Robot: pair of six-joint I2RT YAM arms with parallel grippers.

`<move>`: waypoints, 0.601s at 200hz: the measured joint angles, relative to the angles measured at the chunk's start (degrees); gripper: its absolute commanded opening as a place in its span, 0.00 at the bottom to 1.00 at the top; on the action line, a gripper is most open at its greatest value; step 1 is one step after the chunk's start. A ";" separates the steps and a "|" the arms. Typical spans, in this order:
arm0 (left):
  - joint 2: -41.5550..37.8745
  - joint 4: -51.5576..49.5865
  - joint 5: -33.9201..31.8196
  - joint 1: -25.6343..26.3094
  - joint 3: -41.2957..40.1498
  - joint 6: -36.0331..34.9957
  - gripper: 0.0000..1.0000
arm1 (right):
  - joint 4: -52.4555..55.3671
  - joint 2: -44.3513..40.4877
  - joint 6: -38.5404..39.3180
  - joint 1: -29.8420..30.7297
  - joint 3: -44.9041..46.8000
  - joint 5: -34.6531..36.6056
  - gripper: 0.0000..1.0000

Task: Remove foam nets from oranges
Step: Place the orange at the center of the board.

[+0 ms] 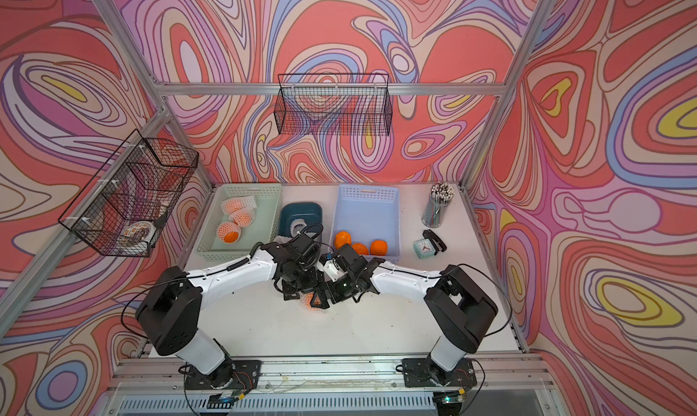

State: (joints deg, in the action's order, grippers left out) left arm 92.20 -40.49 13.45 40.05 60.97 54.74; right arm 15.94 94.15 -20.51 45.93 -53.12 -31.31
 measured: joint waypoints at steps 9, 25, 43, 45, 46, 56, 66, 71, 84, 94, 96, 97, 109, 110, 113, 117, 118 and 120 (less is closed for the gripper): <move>-0.72 -0.22 0.09 -0.66 -0.02 0.15 0.93 | -1.29 0.07 -0.13 0.00 0.00 -0.31 0.95; -1.66 -0.48 0.24 -1.46 -0.07 0.17 0.93 | -3.23 0.26 -0.24 -0.04 0.00 -1.16 0.93; -2.25 -0.74 0.37 -2.21 -0.24 0.37 0.93 | -4.72 0.81 -0.15 -0.07 0.00 -1.66 0.92; -2.29 -0.83 0.42 -2.27 -0.28 0.46 0.93 | -4.87 0.87 -0.11 -0.07 0.00 -1.70 0.92; -2.32 -0.85 0.44 -2.29 -0.28 0.46 0.93 | -4.92 0.92 -0.09 -0.07 0.00 -1.70 0.92; -2.60 -1.09 0.50 -2.60 -0.46 0.59 0.93 | -5.38 1.20 0.09 -0.04 0.00 -1.79 0.92; -3.08 -1.51 0.48 -2.89 -0.66 0.61 0.93 | -5.73 1.27 0.39 -0.04 0.15 -1.92 0.92; -3.39 -1.81 0.48 -2.99 -0.70 0.61 0.93 | -5.90 1.27 0.63 -0.07 0.22 -1.97 0.91; -4.44 -2.56 0.52 -3.39 -0.87 0.61 0.93 | -6.51 1.27 1.55 0.00 0.26 -2.34 0.90; -5.22 -3.06 0.52 -3.69 -1.03 0.59 0.93 | -7.10 1.27 2.16 0.04 0.26 -2.71 0.90; -5.46 -3.17 0.55 -3.76 -1.07 0.59 0.93 | -7.21 1.27 2.36 0.07 0.26 -2.80 0.90; -5.55 -3.21 0.55 -3.78 -1.09 0.59 0.93 | -7.26 1.27 2.45 0.07 0.26 -2.82 0.90; -6.75 -3.93 0.68 -4.13 -1.31 0.57 0.93 | -7.23 1.27 2.64 0.09 0.26 -2.62 0.90; -6.86 -3.93 0.72 -4.17 -1.33 0.57 0.93 | -7.10 1.27 2.69 0.07 0.26 -2.60 0.90; -7.30 -3.82 0.87 -4.28 -1.36 0.50 0.93 | -6.62 1.38 2.84 0.02 0.37 -2.60 0.89; -8.00 -3.56 1.01 -4.46 -1.36 0.48 0.93 | -6.01 1.60 2.93 0.02 0.70 -2.54 0.89; -8.13 -3.48 1.01 -4.50 -1.33 0.48 0.93 | -5.90 1.64 2.95 0.02 0.74 -2.51 0.89; -8.61 -3.26 1.11 -4.57 -1.33 0.39 0.93 | -5.46 1.79 2.99 0.02 0.96 -2.51 0.89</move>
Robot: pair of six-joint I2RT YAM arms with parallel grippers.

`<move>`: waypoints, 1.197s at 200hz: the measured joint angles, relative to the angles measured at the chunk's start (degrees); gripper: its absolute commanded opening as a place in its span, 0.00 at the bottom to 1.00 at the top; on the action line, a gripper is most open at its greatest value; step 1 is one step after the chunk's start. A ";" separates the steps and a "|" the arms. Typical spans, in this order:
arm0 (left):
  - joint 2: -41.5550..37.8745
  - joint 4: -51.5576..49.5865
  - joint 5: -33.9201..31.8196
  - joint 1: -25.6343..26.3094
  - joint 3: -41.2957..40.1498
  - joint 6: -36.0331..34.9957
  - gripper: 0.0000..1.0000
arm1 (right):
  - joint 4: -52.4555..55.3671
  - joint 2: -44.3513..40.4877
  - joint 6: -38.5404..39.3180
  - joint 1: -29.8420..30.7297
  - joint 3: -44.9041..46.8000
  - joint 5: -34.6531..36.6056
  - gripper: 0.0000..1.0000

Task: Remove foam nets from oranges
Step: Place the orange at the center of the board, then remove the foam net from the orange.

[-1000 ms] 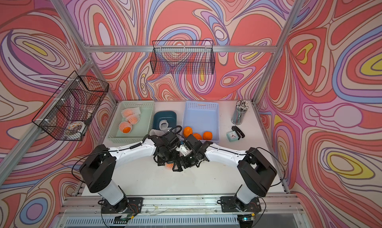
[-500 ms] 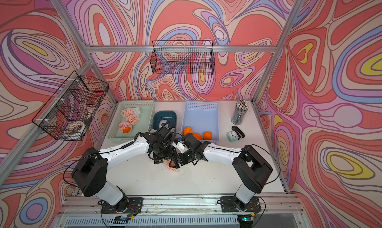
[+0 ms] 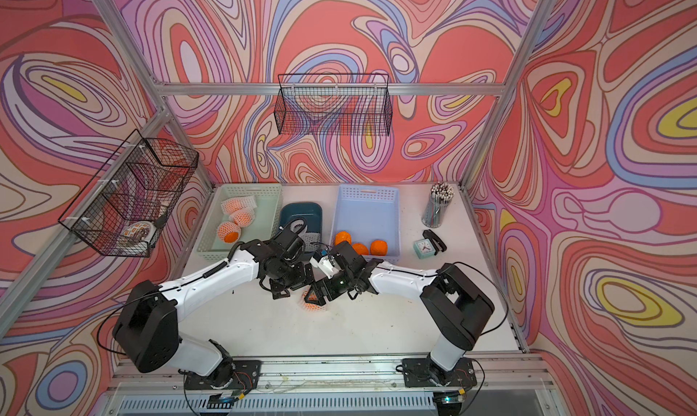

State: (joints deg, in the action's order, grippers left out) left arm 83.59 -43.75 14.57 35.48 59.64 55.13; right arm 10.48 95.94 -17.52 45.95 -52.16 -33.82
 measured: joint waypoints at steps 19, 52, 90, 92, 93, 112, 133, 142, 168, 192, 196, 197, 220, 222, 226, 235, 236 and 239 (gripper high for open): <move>-3.41 0.72 0.31 -0.50 0.00 -0.02 0.93 | 4.00 1.60 0.90 0.26 1.40 0.61 0.89; -5.25 0.76 0.44 -0.68 -0.07 -0.02 0.93 | 6.08 1.70 3.17 0.26 1.49 1.09 0.89; -5.84 0.76 0.42 -0.68 -0.81 -0.02 0.93 | 6.86 1.55 3.78 0.26 1.31 1.68 0.89; -5.90 0.79 0.42 -0.68 -0.85 -0.02 0.93 | 6.93 1.55 3.78 0.26 1.27 1.75 0.89; -5.90 0.79 0.42 -0.68 -0.87 -0.02 0.93 | 6.95 1.55 3.78 0.26 1.22 1.81 0.89; -6.91 0.76 0.35 -0.72 -1.36 -0.02 0.93 | 8.02 1.57 4.04 0.26 0.50 3.32 0.89; -8.92 0.76 0.22 -0.72 -2.29 -0.02 0.93 | 9.03 1.70 4.35 0.26 -0.13 4.35 0.88; -9.84 0.79 0.20 -0.72 -2.80 -0.02 0.93 | 9.38 1.95 4.42 0.26 -0.46 4.42 0.87; -11.98 0.79 0.09 -1.05 -4.66 0.09 0.92 | 9.51 2.32 4.44 0.26 -0.83 4.26 0.86; -13.88 0.74 -0.15 -1.53 -7.15 0.61 0.91 | 9.73 2.32 4.44 0.26 -0.83 3.76 0.81; -14.14 0.74 -0.24 -1.62 -7.52 0.63 0.91 | 9.73 2.32 4.44 0.26 -0.83 3.58 0.80; -14.19 0.74 -0.22 -1.64 -7.61 0.66 0.91 | 9.70 2.32 4.46 0.26 -0.83 3.50 0.79; -15.34 0.76 -0.44 -2.05 -9.22 0.92 0.90 | 9.64 2.34 4.24 0.26 -0.83 2.14 0.75; -15.41 0.76 -0.48 -2.08 -9.31 0.94 0.90 | 9.62 2.34 4.22 0.26 -0.83 2.03 0.75; -15.63 0.74 -0.50 -2.14 -9.53 0.98 0.90 | 9.60 2.34 4.24 0.26 -0.83 1.81 0.75; -16.00 0.74 -0.68 -2.25 -9.94 1.05 0.90 | 9.44 2.34 4.02 0.26 -0.83 1.33 0.74; -16.06 0.74 -0.68 -2.29 -10.03 1.07 0.90 | 9.44 2.34 4.02 0.26 -0.83 1.29 0.74; -16.15 0.74 -0.68 -2.34 -10.14 1.05 0.90 | 9.35 2.34 3.98 0.26 -0.83 1.18 0.74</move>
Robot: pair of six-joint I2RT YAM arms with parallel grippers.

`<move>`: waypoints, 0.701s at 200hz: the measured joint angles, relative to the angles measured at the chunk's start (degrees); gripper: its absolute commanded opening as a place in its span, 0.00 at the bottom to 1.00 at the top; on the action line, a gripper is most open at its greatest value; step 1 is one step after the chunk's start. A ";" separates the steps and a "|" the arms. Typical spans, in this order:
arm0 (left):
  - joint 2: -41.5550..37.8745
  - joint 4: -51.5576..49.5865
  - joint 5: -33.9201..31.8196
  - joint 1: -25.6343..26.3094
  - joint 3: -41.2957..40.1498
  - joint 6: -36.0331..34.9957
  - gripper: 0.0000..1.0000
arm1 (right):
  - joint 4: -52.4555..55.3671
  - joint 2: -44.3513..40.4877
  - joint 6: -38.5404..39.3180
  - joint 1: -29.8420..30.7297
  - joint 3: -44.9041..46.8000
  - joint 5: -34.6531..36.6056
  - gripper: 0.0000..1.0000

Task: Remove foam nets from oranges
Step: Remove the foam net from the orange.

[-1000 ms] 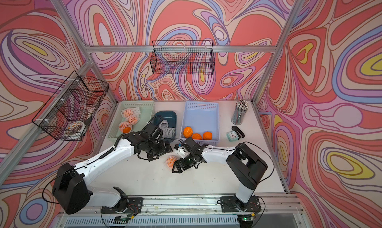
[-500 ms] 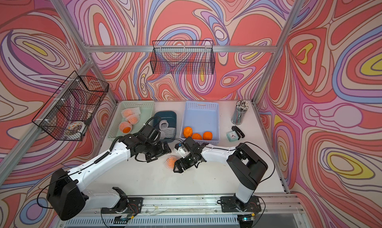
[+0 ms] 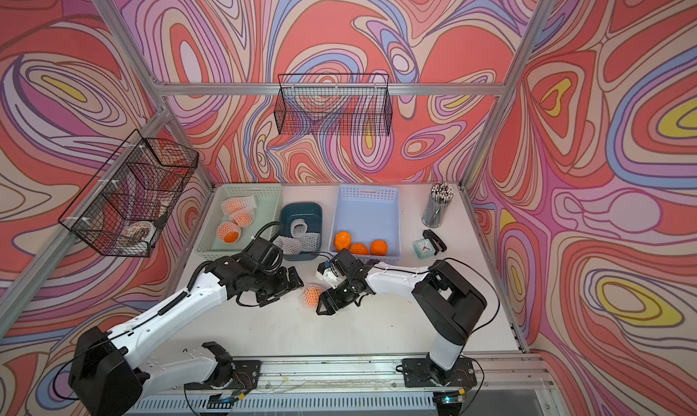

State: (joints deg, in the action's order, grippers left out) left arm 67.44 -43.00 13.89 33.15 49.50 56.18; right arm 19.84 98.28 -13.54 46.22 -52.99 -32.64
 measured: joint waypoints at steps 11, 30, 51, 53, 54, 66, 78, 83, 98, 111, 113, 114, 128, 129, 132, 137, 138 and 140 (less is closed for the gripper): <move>-0.46 -0.02 -0.02 -0.22 -0.44 0.02 0.90 | -0.28 0.00 -0.26 0.00 0.00 -0.44 0.73; -1.09 -0.02 -0.24 -0.59 -0.92 0.00 0.89 | -1.14 0.00 -0.76 0.00 0.00 -1.20 0.69; -1.84 -0.04 -0.44 -0.96 -1.40 -0.02 0.89 | -2.43 0.26 -1.66 0.00 -0.04 -1.97 0.62; -1.92 -0.04 -0.44 -1.01 -1.46 -0.02 0.89 | -2.51 0.31 -1.70 0.00 -0.07 -2.01 0.62; -1.95 -0.04 -0.44 -1.03 -1.49 -0.02 0.89 | -2.58 0.37 -1.90 0.00 -0.09 -2.08 0.62; -2.43 -0.04 -0.52 -1.29 -1.81 -0.02 0.89 | -2.89 0.94 -2.29 0.00 -0.46 -2.29 0.57; -2.93 -0.07 -0.70 -1.51 -2.29 -0.02 0.89 | -3.23 1.49 -2.58 0.00 -0.79 -2.32 0.51; -3.13 -0.07 -0.72 -1.57 -2.43 -0.04 0.88 | -3.30 1.68 -2.82 0.00 -0.98 -2.32 0.47; -3.69 -0.04 -0.90 -1.77 -3.02 -0.04 0.88 | -3.37 2.16 -3.17 0.00 -1.68 -2.29 0.40; -4.04 -0.04 -0.90 -1.77 -3.48 -0.04 0.88 | -3.28 2.25 -3.56 0.00 -2.40 -2.21 0.37; -4.09 -0.04 -0.90 -1.77 -3.54 -0.04 0.88 | -3.30 2.25 -3.61 0.00 -2.54 -2.23 0.36; -4.11 -0.04 -0.90 -1.77 -3.56 -0.04 0.88 | -3.28 2.25 -3.65 0.00 -2.60 -2.21 0.36; -4.31 -0.07 -0.87 -1.79 -4.09 -0.04 0.87 | -3.04 2.25 -3.74 0.00 -3.72 -2.05 0.32; -4.33 -0.07 -0.87 -1.79 -4.13 -0.07 0.87 | -3.04 2.25 -3.72 0.00 -3.76 -2.05 0.32; -4.35 -0.04 -0.87 -1.81 -4.22 -0.07 0.87 | -2.99 2.25 -3.54 0.00 -4.04 -2.01 0.31; -4.35 -0.07 -0.90 -1.81 -4.33 -0.07 0.87 | -2.80 2.25 -3.61 0.00 -4.48 -1.97 0.30; -4.35 -0.07 -0.90 -1.81 -4.37 -0.07 0.87 | -2.75 2.25 -3.43 0.00 -4.63 -1.95 0.29; -4.37 -0.04 -0.87 -1.81 -4.42 -0.11 0.87 | -2.73 2.25 -3.48 0.00 -4.76 -1.95 0.28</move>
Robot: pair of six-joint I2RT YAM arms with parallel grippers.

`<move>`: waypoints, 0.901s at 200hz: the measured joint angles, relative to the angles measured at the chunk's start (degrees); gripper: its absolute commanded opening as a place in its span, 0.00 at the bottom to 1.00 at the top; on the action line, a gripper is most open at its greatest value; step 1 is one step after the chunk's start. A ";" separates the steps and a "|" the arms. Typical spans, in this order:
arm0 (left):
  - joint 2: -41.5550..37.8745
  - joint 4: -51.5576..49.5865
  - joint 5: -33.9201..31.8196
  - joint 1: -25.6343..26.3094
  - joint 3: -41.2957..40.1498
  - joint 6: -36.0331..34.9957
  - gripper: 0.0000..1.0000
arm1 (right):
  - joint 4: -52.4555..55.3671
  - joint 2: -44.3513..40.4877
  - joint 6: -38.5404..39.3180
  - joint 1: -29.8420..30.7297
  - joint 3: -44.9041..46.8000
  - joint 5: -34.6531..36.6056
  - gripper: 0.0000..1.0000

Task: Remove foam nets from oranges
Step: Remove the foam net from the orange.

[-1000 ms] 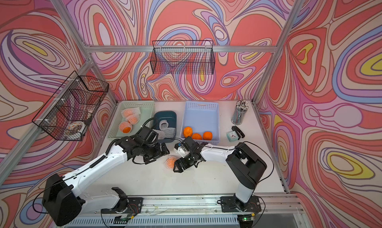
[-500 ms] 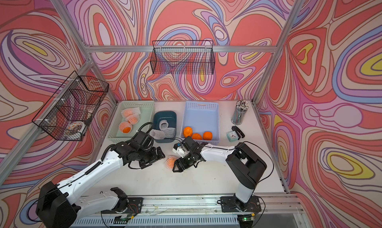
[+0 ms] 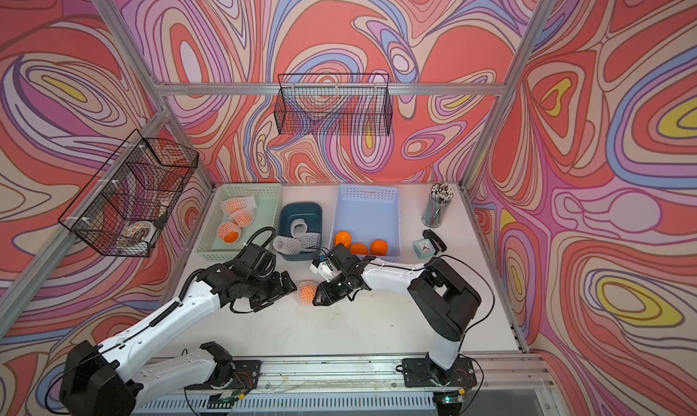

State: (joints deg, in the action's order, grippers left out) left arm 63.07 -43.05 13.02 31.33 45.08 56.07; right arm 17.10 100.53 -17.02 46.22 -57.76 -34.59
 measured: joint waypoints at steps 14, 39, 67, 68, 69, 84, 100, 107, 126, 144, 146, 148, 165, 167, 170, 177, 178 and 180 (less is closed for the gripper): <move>0.00 0.04 0.00 -0.07 -0.42 -0.15 0.87 | 0.50 0.00 0.20 0.00 -1.25 0.22 0.24; 0.00 0.09 0.00 -0.17 -1.09 -0.37 0.86 | 1.03 0.00 0.94 0.00 -2.78 0.28 0.14; -0.31 0.26 0.00 -0.22 -1.81 -0.59 0.86 | 2.82 0.00 1.66 0.00 -5.09 0.24 0.08; -0.37 0.31 0.00 -0.22 -1.86 -0.61 0.86 | 2.86 0.00 1.66 0.00 -5.18 0.26 0.08; -0.39 0.33 -0.02 -0.22 -1.88 -0.61 0.86 | 2.93 0.00 1.66 0.00 -5.25 0.24 0.08; -1.27 0.68 -0.07 -0.22 -2.45 -0.98 0.85 | 4.00 0.00 2.27 0.00 -6.67 0.24 0.07; -2.71 1.14 -0.37 -0.22 -3.23 -1.44 0.85 | 5.38 0.13 2.99 0.00 -8.24 0.02 0.05; -3.41 1.33 -0.44 -0.26 -3.67 -1.66 0.85 | 5.90 0.44 3.34 0.00 -8.98 -0.22 0.03; -5.42 1.77 -0.59 -0.33 -5.11 -2.19 0.85 | 6.97 1.77 3.96 0.00 -10.62 -0.98 0.02; -7.39 2.34 -0.59 -0.39 -6.16 -3.30 0.85 | 8.57 3.19 4.28 0.00 -11.69 -1.33 0.00; -7.61 2.40 -0.59 -0.39 -6.25 -3.45 0.85 | 8.96 3.39 4.31 0.00 -11.91 -1.36 0.00; -7.87 2.54 -0.59 -0.44 -6.38 -3.61 0.85 | 9.22 3.54 4.35 0.00 -12.11 -1.38 0.00; -10.03 3.85 -0.50 -0.48 -7.52 -5.20 0.84 | 13.16 5.49 5.09 0.00 -15.61 -1.44 0.00; -10.32 4.07 -0.48 -0.48 -7.72 -5.46 0.84 | 13.75 5.81 5.20 0.00 -16.26 -1.46 0.00; -10.69 4.44 -0.48 -0.50 -8.00 -5.75 0.84 | 14.53 6.23 5.40 0.00 -17.14 -1.44 0.00; -11.72 5.35 -0.42 -0.55 -8.81 -6.47 0.83 | 15.87 7.10 5.62 0.00 -18.99 -1.46 0.00; -11.85 5.49 -0.37 -0.55 -8.92 -6.54 0.83 | 15.98 7.19 5.62 0.00 -19.19 -1.46 0.00; -12.24 5.88 -0.37 -0.55 -9.22 -6.75 0.83 | 16.26 7.37 5.64 0.00 -19.56 -1.44 0.00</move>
State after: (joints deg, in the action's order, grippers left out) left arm 50.83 -37.17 12.64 30.79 35.86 49.32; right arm 33.36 107.90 -11.38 46.22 -77.32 -36.03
